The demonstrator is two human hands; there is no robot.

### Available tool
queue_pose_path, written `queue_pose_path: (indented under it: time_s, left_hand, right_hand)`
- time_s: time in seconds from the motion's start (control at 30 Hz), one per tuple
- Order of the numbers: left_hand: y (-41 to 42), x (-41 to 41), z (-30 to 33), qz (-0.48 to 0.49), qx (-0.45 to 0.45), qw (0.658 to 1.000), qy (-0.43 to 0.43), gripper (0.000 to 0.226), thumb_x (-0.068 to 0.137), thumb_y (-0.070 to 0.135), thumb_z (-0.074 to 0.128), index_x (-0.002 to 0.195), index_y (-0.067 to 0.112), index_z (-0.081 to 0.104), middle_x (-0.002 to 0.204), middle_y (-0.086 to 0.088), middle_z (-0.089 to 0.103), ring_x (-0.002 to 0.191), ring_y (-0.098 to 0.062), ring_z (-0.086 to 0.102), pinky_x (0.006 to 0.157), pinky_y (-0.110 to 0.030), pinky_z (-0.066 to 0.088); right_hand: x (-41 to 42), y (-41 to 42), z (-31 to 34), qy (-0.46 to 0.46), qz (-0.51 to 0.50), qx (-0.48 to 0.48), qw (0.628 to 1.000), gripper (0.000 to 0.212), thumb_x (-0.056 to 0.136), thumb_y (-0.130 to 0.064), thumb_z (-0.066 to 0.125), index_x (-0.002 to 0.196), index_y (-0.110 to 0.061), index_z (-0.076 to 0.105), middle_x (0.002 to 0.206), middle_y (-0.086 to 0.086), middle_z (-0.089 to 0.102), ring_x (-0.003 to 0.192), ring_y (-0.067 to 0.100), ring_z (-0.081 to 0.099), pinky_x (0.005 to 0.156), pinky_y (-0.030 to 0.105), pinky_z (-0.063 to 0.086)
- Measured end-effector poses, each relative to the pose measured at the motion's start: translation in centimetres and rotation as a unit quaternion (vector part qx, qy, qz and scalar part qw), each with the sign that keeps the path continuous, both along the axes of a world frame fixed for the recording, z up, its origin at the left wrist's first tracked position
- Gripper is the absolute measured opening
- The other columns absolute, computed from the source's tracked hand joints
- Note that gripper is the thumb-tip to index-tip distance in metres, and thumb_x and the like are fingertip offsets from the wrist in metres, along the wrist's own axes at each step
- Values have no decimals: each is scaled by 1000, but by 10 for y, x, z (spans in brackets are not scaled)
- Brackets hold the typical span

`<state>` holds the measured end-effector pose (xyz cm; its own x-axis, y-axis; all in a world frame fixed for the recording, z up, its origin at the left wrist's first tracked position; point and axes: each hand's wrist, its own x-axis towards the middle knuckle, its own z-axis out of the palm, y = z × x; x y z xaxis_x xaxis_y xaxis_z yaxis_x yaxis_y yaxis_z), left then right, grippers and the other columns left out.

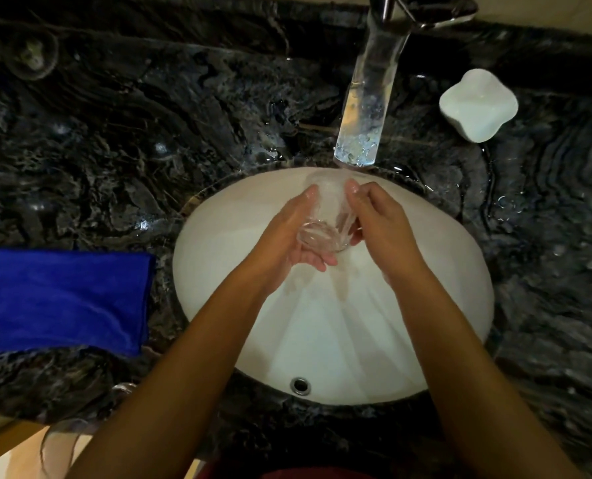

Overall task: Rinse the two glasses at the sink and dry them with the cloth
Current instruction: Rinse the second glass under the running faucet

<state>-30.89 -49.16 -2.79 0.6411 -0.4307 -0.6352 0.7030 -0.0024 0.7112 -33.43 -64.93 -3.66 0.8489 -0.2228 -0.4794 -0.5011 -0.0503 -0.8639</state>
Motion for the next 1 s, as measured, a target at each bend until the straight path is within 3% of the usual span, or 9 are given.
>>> queue_pose_path:
  time_s: [0.1,0.23,0.4,0.5,0.6,0.7,0.77,0.83,1.0]
  left_hand:
    - [6,2,3,-64,4,998,-2,60,102,59,42,134,10,57,110,-28,71,71,-36,69,66,-39,58]
    - [9,6,12,-85,38,995,24,51,98,61,45,124,21,65,114,-12,75,91,-29,75,70,-39,61]
    - [9,-1,13,-22,-12,997,70,52,96,38,64,136,6,56,122,-24,70,98,-34,74,74,-43,62]
    - [13,-9,14,17,-44,996,76,47,97,22,66,140,6,53,126,-28,66,102,-37,71,81,-49,61]
    - [17,-16,19,43,-60,994,79,58,87,16,71,142,11,51,128,-20,68,109,-39,69,92,-55,58]
    - [18,-21,24,53,-43,996,63,69,76,23,81,138,17,53,123,-15,71,108,-38,69,98,-56,54]
    - [15,-23,28,41,-8,999,28,76,66,30,91,134,22,58,125,-11,71,113,-33,70,95,-50,58]
    - [9,-26,38,23,33,999,-30,75,62,32,93,130,25,60,122,-2,74,114,-22,70,90,-38,60]
    - [7,-42,57,13,118,980,-160,70,70,10,90,129,17,54,117,5,72,106,-5,69,85,-20,56]
  right_hand:
    - [2,-5,3,12,18,-12,1000,48,99,-54,55,84,-8,61,67,0,63,51,5,53,55,25,44]
    - [1,-6,4,59,49,-17,997,56,99,-58,51,87,-5,64,52,-14,54,44,-2,45,53,22,34]
    - [-3,-6,10,55,-8,64,996,48,102,-47,55,85,-3,64,53,-1,46,46,13,36,47,27,27]
    - [-8,-12,19,19,-23,85,996,17,103,-20,58,103,-7,68,59,3,58,49,17,47,47,29,37]
    - [-8,-18,34,-1,-44,42,998,16,98,-10,62,113,-13,67,78,3,71,66,18,64,55,35,52]
    - [-7,-23,64,-100,-73,-101,987,34,93,-16,63,126,-24,60,114,-5,68,105,13,67,84,38,60]
    - [-3,-28,89,-183,-67,-186,963,52,93,-14,63,143,-18,49,140,-2,56,128,9,55,102,35,53]
    - [5,-33,117,-254,-27,-271,928,68,93,-14,64,155,-12,35,161,6,36,147,18,37,114,46,41]
    - [27,-27,135,-287,101,-380,874,75,94,-20,65,158,-6,28,169,13,18,157,27,16,124,48,23]
